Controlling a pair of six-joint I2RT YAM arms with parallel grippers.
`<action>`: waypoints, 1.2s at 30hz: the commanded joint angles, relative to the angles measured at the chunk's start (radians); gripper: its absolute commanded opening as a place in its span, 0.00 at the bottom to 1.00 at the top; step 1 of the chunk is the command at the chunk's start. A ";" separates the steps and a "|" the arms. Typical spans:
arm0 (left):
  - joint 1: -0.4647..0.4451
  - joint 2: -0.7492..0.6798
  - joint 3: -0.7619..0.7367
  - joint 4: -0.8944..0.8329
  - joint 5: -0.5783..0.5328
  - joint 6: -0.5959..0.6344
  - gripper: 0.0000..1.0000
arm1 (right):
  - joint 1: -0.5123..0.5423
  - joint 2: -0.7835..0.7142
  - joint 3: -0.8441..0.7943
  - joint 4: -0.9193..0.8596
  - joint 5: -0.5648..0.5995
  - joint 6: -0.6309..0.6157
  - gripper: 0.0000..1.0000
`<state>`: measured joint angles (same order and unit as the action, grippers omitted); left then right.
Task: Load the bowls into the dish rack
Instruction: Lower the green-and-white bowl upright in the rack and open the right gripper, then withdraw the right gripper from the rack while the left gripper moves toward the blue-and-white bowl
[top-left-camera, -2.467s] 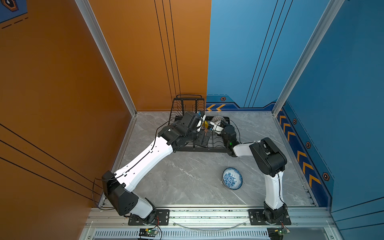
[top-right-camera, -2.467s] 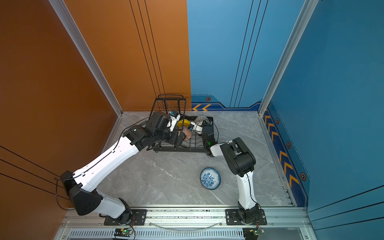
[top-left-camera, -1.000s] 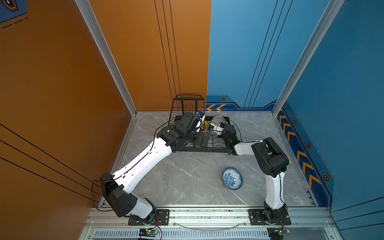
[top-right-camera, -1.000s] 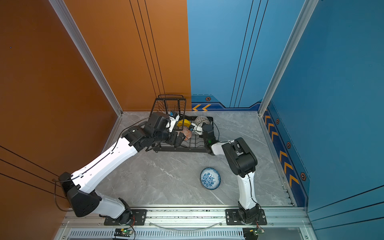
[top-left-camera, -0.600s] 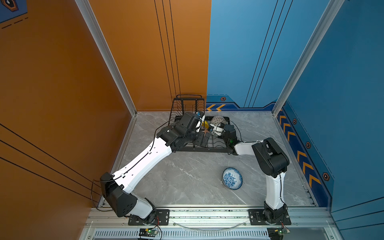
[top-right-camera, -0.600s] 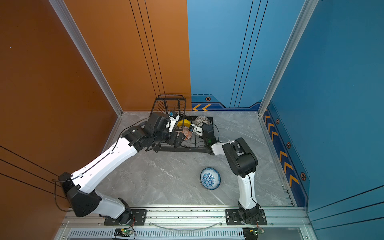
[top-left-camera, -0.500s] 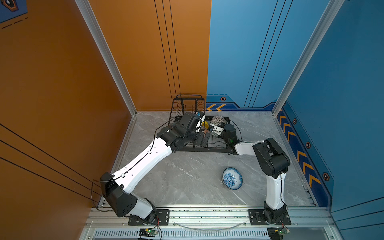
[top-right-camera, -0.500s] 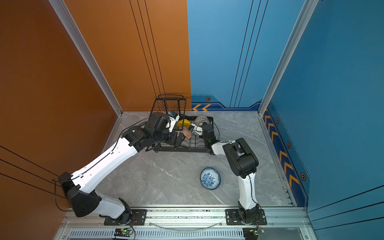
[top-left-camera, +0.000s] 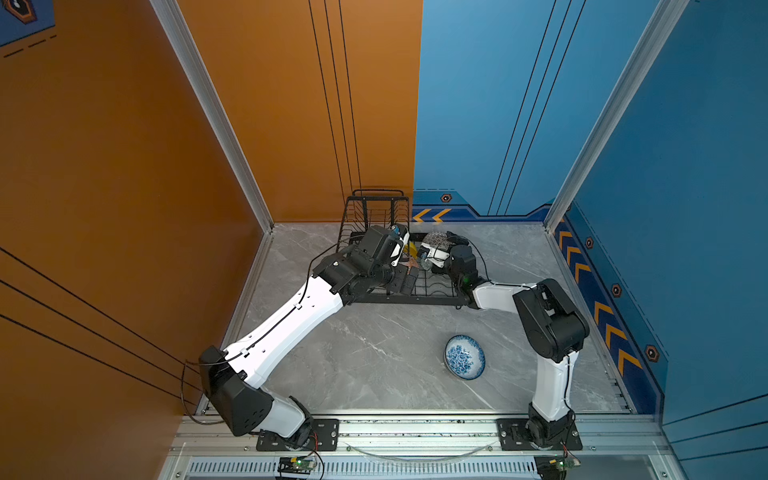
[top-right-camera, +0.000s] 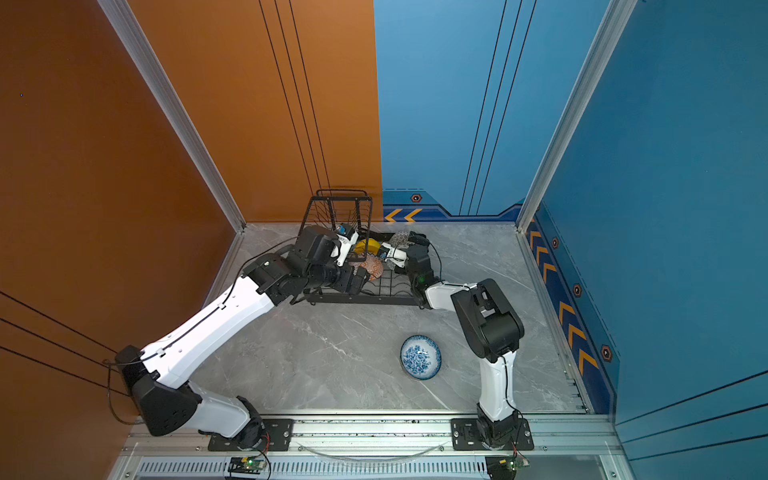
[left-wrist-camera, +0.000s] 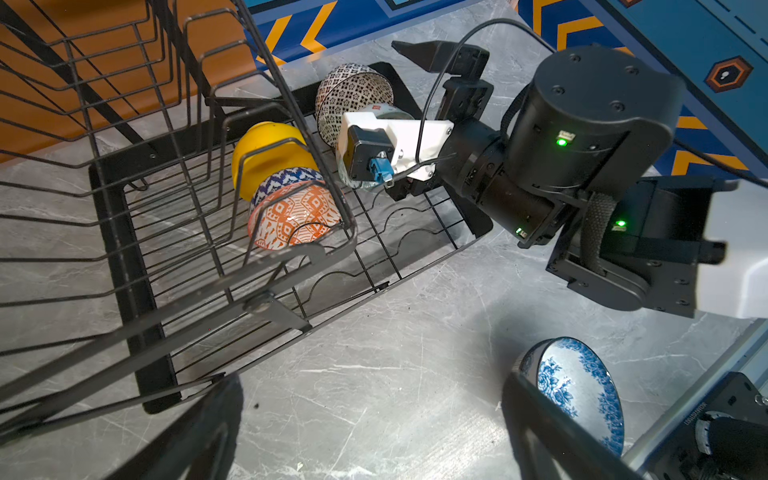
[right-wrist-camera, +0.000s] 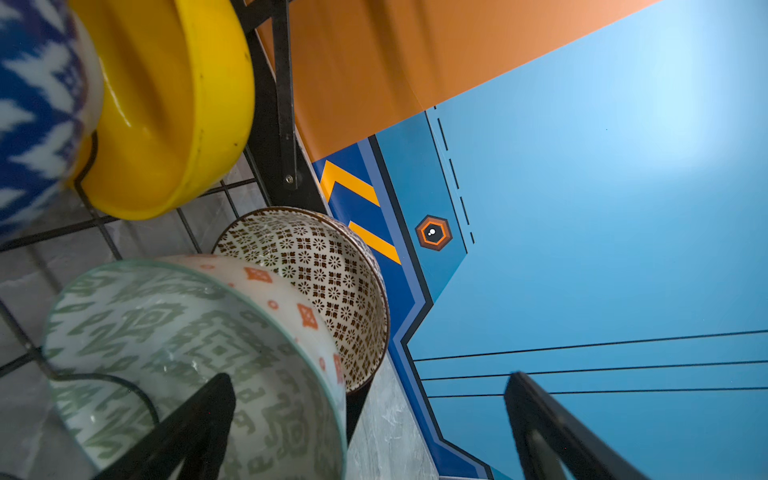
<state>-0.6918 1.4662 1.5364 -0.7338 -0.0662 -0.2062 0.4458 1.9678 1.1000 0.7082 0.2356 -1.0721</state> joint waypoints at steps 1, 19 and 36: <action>0.008 -0.030 -0.016 -0.013 0.001 -0.004 0.98 | -0.004 -0.062 -0.021 -0.032 -0.013 0.028 1.00; 0.007 -0.031 -0.025 -0.013 -0.025 0.002 0.98 | 0.020 -0.357 -0.085 -0.380 -0.044 0.212 1.00; -0.005 -0.121 -0.089 -0.016 -0.066 0.025 0.98 | 0.050 -0.796 0.071 -1.178 -0.094 0.807 1.00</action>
<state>-0.6926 1.3720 1.4662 -0.7341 -0.1078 -0.1978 0.4927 1.1995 1.0775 -0.2474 0.1486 -0.4770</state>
